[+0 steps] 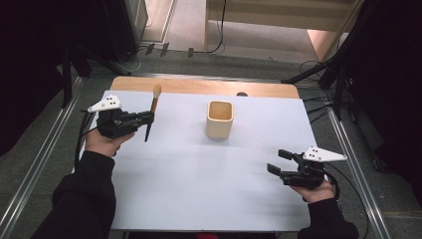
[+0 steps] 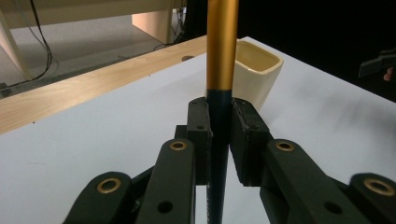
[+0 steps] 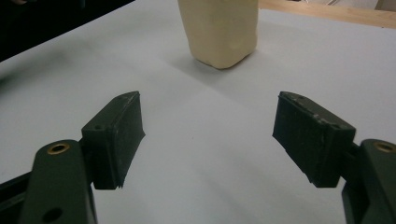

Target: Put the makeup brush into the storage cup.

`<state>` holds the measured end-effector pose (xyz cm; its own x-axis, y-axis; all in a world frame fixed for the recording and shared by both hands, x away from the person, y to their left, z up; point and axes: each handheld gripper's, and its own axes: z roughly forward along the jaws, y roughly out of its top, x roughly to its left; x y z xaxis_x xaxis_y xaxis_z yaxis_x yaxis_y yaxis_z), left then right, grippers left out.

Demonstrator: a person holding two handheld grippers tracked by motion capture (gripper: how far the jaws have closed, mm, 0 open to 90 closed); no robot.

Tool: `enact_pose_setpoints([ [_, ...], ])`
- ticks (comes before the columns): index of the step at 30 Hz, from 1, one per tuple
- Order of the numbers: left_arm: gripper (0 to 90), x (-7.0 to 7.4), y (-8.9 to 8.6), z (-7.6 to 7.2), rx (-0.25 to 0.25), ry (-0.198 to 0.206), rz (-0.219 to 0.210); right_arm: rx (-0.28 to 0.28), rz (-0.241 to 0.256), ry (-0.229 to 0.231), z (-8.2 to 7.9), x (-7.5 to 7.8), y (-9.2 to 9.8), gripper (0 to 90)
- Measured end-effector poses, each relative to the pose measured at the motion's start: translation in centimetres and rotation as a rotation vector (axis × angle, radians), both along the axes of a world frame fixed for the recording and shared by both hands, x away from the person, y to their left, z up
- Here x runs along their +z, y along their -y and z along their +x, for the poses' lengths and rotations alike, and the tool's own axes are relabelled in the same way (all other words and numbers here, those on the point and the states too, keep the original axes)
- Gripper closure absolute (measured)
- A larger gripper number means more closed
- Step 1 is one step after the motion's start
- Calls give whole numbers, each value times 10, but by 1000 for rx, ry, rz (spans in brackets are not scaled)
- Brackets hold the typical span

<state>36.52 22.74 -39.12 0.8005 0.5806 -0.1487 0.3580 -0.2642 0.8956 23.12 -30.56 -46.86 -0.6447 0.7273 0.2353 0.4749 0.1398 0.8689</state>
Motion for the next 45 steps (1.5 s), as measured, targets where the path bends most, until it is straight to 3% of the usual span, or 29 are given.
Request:
enact_pose_setpoints([
  [10,798,7,8,6,-14,-12,5,-3,-10,4,0,0,0,247],
  [45,798,15,49,28,-43,2,4,-4,-6,3,0,0,-1,247],
])
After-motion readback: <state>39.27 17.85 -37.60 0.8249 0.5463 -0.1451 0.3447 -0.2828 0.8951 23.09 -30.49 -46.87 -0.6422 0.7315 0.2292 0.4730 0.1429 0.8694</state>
